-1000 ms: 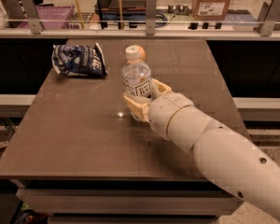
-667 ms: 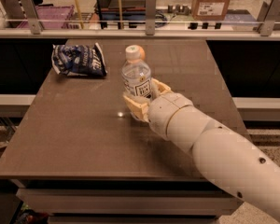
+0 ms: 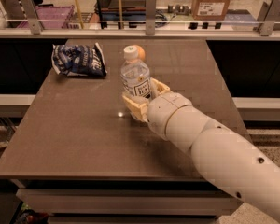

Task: Place blue plastic bottle upright

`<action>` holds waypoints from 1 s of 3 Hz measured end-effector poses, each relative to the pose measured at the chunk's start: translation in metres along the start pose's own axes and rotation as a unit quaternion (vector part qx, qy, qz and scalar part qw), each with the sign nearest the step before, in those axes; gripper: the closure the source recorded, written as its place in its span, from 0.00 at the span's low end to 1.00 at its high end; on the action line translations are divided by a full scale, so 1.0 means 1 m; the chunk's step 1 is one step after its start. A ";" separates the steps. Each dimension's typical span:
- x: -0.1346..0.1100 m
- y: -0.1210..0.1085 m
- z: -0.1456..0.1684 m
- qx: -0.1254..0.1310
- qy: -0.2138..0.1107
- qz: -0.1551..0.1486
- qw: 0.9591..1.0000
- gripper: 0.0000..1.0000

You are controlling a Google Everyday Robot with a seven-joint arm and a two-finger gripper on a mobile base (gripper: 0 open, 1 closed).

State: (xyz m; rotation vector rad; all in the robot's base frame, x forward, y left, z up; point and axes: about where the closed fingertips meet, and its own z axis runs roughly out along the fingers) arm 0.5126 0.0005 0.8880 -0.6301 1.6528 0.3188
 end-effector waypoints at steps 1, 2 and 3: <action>-0.001 0.001 0.000 -0.001 0.000 -0.002 1.000 0.11; -0.002 0.003 0.001 -0.001 0.000 -0.003 1.000 0.00; -0.002 0.003 0.001 -0.001 0.000 -0.003 1.000 0.00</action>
Offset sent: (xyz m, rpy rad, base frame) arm -0.0003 0.0014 0.0007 -0.0020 -0.0014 0.0018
